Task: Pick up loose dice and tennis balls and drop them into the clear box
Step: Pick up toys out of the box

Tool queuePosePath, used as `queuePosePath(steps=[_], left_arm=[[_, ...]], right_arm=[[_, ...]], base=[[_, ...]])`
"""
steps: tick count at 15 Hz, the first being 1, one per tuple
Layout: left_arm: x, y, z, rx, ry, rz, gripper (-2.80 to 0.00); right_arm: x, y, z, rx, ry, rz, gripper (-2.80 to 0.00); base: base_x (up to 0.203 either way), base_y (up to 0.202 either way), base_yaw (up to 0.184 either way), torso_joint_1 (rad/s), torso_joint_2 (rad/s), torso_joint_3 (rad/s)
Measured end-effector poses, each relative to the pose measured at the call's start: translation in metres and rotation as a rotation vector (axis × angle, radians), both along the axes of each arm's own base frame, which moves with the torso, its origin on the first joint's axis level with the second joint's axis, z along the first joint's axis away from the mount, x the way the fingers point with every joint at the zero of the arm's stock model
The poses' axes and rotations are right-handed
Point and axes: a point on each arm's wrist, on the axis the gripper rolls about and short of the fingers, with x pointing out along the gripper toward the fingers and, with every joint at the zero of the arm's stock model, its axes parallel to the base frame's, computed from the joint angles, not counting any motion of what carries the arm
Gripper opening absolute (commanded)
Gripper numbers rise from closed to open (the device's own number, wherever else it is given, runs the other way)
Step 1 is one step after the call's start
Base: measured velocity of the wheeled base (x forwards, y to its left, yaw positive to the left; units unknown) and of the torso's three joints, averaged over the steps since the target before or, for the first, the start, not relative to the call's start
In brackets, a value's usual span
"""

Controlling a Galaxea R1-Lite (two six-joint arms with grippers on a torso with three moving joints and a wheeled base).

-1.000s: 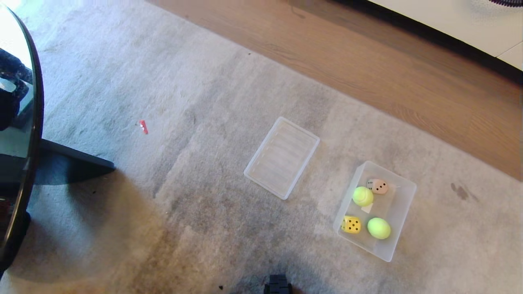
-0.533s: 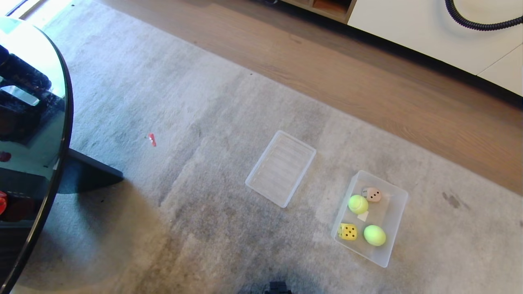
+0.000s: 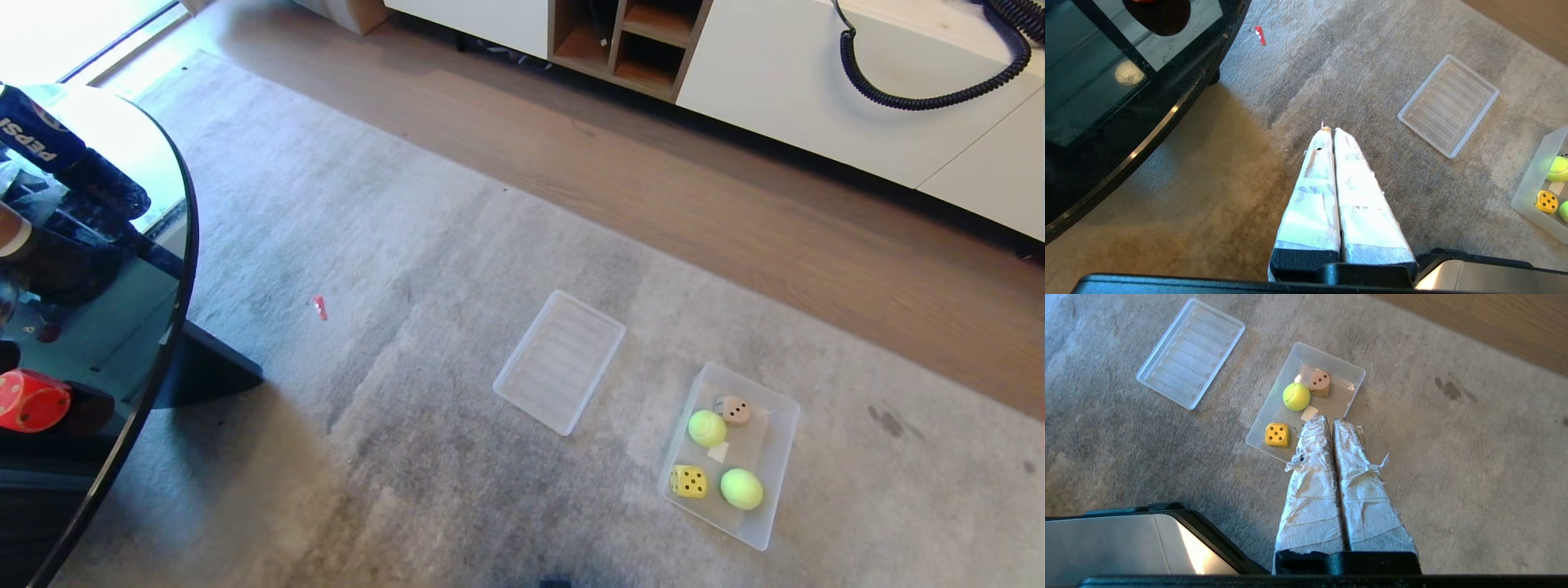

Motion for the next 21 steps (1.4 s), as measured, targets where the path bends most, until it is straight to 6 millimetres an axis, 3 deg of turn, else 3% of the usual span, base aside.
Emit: queuePosePath(steps=[21], left_arm=[[0.0000,0.0000,0.0000,-0.003,-0.001,-0.001,-2.80]], right_arm=[[0.0000,0.0000,0.0000,0.000,0.000,0.002,-2.80]], base=[[0.000,0.000,0.000,0.002,0.00,0.200]])
